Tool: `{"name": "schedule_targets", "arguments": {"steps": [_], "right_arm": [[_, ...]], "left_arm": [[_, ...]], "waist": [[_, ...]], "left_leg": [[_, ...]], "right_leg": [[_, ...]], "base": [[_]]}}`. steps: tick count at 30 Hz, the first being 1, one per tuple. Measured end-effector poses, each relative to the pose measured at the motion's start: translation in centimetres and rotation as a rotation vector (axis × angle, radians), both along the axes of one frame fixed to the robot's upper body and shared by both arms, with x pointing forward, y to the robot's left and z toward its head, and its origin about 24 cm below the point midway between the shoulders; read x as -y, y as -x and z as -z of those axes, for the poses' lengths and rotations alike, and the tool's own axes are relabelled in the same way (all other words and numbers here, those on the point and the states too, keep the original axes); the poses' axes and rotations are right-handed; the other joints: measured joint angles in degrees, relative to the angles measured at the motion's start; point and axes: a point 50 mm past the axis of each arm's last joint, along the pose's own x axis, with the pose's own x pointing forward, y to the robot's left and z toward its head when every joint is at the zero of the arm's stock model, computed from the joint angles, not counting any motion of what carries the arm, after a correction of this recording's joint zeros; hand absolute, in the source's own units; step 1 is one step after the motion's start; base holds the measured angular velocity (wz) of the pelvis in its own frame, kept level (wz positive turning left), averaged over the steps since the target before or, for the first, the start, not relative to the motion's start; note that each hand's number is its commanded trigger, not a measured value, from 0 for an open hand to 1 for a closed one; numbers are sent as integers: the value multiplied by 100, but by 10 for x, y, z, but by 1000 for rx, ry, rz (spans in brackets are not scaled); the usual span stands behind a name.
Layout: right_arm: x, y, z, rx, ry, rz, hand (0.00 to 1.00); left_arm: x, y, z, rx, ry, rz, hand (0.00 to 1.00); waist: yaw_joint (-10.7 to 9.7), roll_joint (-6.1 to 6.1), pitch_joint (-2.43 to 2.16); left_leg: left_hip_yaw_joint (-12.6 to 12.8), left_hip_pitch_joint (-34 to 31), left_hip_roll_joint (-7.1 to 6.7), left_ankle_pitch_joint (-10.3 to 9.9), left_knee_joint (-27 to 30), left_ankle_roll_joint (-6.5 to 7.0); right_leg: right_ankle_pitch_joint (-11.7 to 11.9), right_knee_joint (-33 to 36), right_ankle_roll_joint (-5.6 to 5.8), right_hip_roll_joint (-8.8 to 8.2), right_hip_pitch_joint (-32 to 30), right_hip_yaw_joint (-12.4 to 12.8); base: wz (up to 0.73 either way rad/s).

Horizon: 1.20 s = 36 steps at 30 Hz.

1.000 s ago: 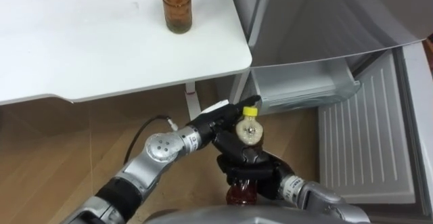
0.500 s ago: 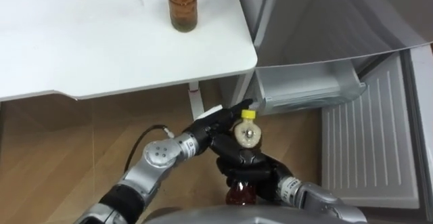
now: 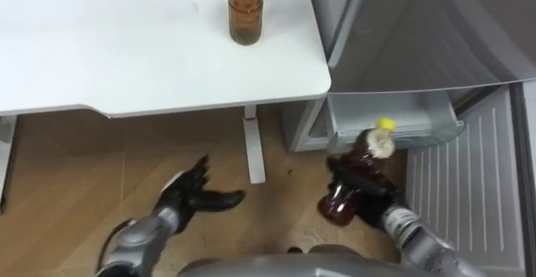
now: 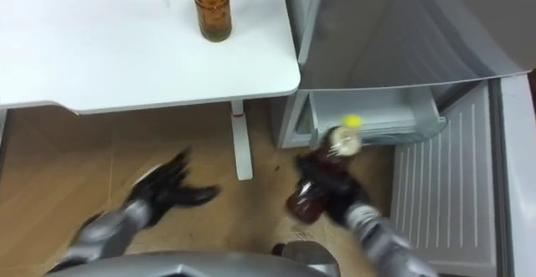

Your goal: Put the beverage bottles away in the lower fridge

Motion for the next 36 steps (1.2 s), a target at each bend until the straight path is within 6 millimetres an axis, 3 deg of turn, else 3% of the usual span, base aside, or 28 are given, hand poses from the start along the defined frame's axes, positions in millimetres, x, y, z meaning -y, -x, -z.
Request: {"name": "schedule_targets", "arguments": {"steps": [2, 4, 9, 13, 27, 36], "right_arm": [[11, -2, -5, 44, 21, 63, 100], [9, -4, -4, 49, 23, 58, 100], [-2, -2, 1, 20, 5, 7, 100], [-1, -2, 0, 23, 3, 14, 100], [4, -9, -2, 19, -69, 142, 100], [25, -51, -4, -9, -204, 400, 100]], "left_arm": [[-14, 29, 1, -75, -51, -63, 0], [-14, 44, 4, -121, -59, -99, 0], [-11, 53, 6, -136, -27, -196, 0], [-5, 52, 8, -121, 11, -259, 0], [-3, 56, 10, -165, 49, -301, 0], [-3, 34, 9, -142, 80, -338, 0]], "waist": [[50, -11, -8], [62, -6, -16], [117, 52, -19], [202, 87, -41], [223, 105, -16], [252, 125, 44]], "left_leg": [[-29, -21, 0, 0, -12, 0], [-64, -29, 1, -1, -3, -1], [-86, -77, -4, -2, -6, 0], [-148, -78, -13, -2, -21, 1], [-228, -95, -26, -2, 31, 2], [-336, -1016, -96, 9, 536, 45]], "right_leg": [[1, -10, -1, -5, -11, -40], [2, -10, -2, -7, -6, -65], [1, -8, -1, -20, -13, -105], [-1, -9, 1, -29, 2, -144], [-16, 37, 10, -71, 40, -261], [-92, 581, -24, -281, -856, -382]], "base": [[10], [8], [3], [4], [3], [8]]}}
